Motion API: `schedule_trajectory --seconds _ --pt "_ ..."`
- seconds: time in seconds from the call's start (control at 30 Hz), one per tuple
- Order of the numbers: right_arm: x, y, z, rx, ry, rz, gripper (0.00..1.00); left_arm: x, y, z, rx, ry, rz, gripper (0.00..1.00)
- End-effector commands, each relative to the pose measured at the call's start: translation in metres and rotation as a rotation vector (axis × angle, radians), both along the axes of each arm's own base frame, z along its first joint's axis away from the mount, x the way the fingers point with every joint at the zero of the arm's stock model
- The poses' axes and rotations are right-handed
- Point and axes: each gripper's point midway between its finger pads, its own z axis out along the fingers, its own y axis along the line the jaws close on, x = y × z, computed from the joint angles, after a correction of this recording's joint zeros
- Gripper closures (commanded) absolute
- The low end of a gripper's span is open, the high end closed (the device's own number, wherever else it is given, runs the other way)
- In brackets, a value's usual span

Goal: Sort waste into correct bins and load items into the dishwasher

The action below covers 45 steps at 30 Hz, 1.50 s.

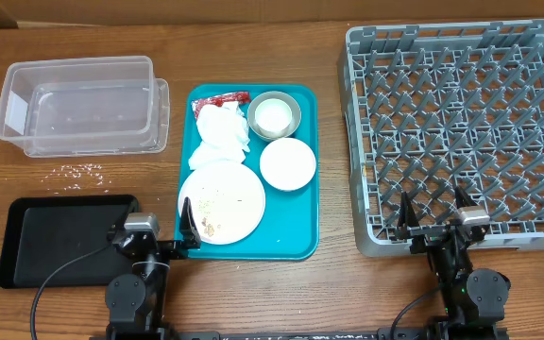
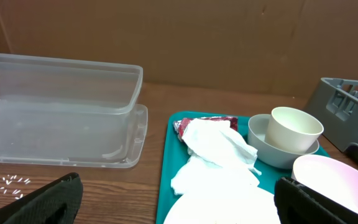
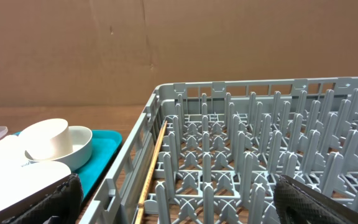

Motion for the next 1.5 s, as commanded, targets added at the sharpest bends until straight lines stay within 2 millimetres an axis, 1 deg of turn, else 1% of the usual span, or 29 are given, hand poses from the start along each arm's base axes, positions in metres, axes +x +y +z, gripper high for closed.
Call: schedule_trajectory --seconds 0.0,0.33,0.4,0.47,0.5,0.53,0.6,0.67,0.7,0.77,0.87,0.93,0.97,1.03,1.17,1.23,1.33,1.4,1.47 --pt "0.0 -0.003 -0.001 -0.004 -0.006 -0.015 0.0 0.0 -0.003 0.0 0.015 -0.005 -0.014 0.0" --pt "0.0 -0.003 -0.001 -0.004 -0.006 -0.015 0.0 0.0 -0.001 0.0 0.042 -0.006 -0.006 0.0" --pt "0.0 -0.003 -0.001 -0.004 -0.006 -0.015 0.0 0.0 0.002 0.001 0.043 -0.009 0.012 0.0" --pt "0.0 -0.003 -0.001 -0.004 -0.006 -0.015 0.0 0.0 -0.002 0.004 0.013 -0.022 -0.011 0.0" --pt "0.0 -0.003 -0.001 -0.004 -0.006 -0.015 0.0 -0.001 -0.016 0.007 -0.064 -0.027 -0.085 0.0" --pt "0.0 -0.003 -0.001 -0.004 -0.006 -0.015 0.0 -0.002 -0.022 0.007 -0.098 -0.024 -0.118 0.0" --pt "0.0 -0.003 -0.001 -0.004 -0.006 -0.015 0.0 -0.009 -0.052 0.008 -0.279 0.014 -0.286 0.0" --pt "0.0 -0.003 -0.001 -0.004 -0.006 -0.015 0.0 -0.019 -0.075 0.01 -0.471 0.073 -0.412 0.0" --pt "0.0 -0.003 -0.001 -0.004 -0.006 -0.015 0.0 -0.023 -0.082 0.01 -0.564 0.112 -0.454 0.0" --pt "0.0 -0.003 -0.001 -0.004 -0.006 -0.015 0.0 -0.027 -0.089 0.01 -0.731 0.176 -0.474 0.0" --pt "0.0 -0.003 -0.001 -0.004 -0.006 -0.015 0.0 -0.024 -0.084 0.011 -0.907 0.211 -0.421 0.0" --pt "0.0 -0.003 -0.001 -0.004 -0.006 -0.015 0.0 -0.021 -0.08 0.016 -1.035 0.216 -0.39 0.0" --pt "0.0 -0.003 -0.001 -0.004 -0.006 -0.015 0.0 -0.021 -0.079 0.019 -1.058 0.209 -0.39 0.0" --pt "0.0 -0.003 -0.001 -0.004 -0.006 -0.015 0.0 -0.021 -0.079 0.033 -1.067 0.159 -0.418 0.0" --pt "0.0 -0.003 -0.001 -0.004 -0.006 -0.015 0.0 -0.031 -0.088 0.064 -1.018 0.06 -0.544 0.0" --pt "0.0 -0.003 -0.001 -0.004 -0.006 -0.015 0.0 -0.034 -0.09 0.073 -0.994 0.028 -0.579 0.0" --pt "0.0 -0.003 -0.001 -0.004 -0.006 -0.015 0.0 -0.036 -0.09 0.079 -0.966 0.002 -0.596 0.0" --pt "0.0 -0.003 -0.001 -0.004 -0.006 -0.015 0.0 -0.037 -0.09 0.084 -0.919 -0.024 -0.601 0.0" --pt "0.0 -0.003 -0.001 -0.004 -0.006 -0.015 0.0 -0.041 -0.09 0.096 -0.839 -0.073 -0.611 0.0"
